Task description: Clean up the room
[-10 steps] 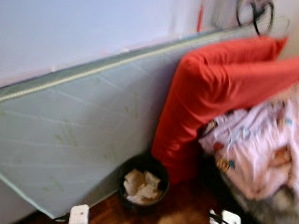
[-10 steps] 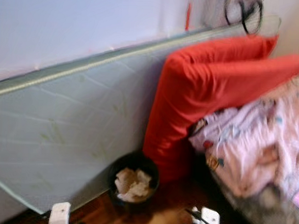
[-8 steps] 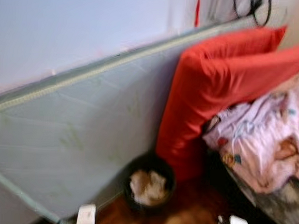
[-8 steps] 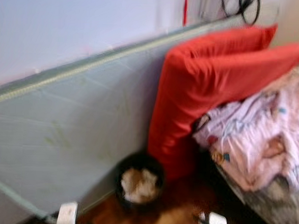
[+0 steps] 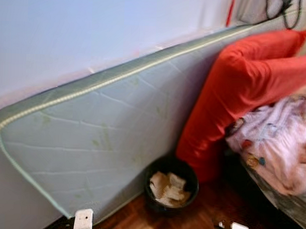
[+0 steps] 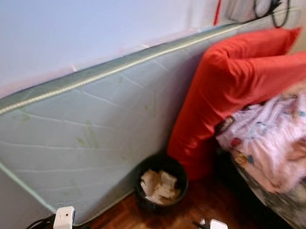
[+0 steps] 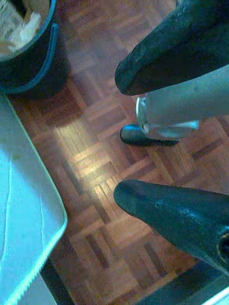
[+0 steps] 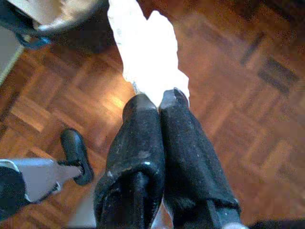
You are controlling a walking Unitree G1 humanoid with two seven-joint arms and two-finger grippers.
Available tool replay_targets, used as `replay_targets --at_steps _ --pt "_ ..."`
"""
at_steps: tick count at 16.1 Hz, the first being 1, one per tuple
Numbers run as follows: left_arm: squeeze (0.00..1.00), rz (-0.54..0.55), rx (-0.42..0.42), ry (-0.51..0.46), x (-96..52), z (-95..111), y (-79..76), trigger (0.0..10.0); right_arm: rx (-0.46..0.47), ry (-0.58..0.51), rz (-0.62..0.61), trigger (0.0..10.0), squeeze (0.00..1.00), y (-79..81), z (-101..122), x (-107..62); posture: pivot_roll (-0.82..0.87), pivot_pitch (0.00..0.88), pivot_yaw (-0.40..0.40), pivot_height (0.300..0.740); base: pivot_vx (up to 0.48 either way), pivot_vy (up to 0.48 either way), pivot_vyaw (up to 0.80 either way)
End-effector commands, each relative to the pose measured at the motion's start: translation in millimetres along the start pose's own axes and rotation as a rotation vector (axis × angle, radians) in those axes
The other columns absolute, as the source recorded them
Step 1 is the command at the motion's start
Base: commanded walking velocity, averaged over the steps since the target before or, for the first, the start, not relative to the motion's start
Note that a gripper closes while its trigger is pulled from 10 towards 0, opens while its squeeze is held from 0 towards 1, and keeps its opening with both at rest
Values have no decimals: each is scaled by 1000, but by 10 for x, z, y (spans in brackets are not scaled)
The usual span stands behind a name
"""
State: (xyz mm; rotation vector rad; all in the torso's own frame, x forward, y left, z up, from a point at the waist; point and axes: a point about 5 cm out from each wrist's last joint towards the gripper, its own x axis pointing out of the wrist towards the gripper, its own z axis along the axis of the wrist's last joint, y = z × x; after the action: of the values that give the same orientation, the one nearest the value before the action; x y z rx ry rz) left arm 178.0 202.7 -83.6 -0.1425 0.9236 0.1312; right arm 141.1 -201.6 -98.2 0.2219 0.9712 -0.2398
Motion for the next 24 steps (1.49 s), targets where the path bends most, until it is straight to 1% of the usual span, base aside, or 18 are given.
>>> replay_targets --at_steps 1,3,5,7,10,12,13,16,19,21,24 --pt "0 -6 8 5 2 0 -9 10000 -7 9 -3 10000 0 -11 -10 -2 87 0 9 740 292 0 0" --pt "0 -6 6 1 4 10 -9 10000 -11 11 -8 10000 0 -43 -5 -4 88 0 8 740 298 0 0" --pt "0 -2 -1 -2 4 16 -7 10000 -18 5 -19 10000 0 -115 14 -11 90 0 7 740 313 0 209" --pt "0 -2 -4 -2 5 16 -10 10000 -19 2 -22 10000 0 -106 45 -2 94 0 5 740 351 0 800" --pt "0 -1 -8 -5 6 22 -8 10000 9 -4 -16 10000 0 -80 80 10 93 0 4 740 381 0 0" --pt "0 0 -9 -5 6 23 -8 10000 13 -7 -11 10000 0 -66 89 14 94 1 4 740 390 0 0" --pt "0 0 -9 -5 6 24 -8 10000 -3 -7 -8 10000 0 -61 95 15 94 2 4 740 390 0 0" --pt "0 5 -8 -6 6 22 -7 10000 -61 -5 11 10000 0 -7 73 16 96 3 0 740 384 0 600" --pt "0 7 -16 -11 5 21 -10 10000 -62 -6 28 10000 0 14 63 14 95 7 -3 740 0 0 731" --pt "0 -3 -38 -33 4 33 -22 10000 -95 -27 82 10000 0 84 118 26 100 11 -7 740 0 0 0" --pt "0 -13 -26 -57 1 49 -28 10000 -147 -65 159 10000 0 209 244 49 97 16 -10 740 0 0 0"
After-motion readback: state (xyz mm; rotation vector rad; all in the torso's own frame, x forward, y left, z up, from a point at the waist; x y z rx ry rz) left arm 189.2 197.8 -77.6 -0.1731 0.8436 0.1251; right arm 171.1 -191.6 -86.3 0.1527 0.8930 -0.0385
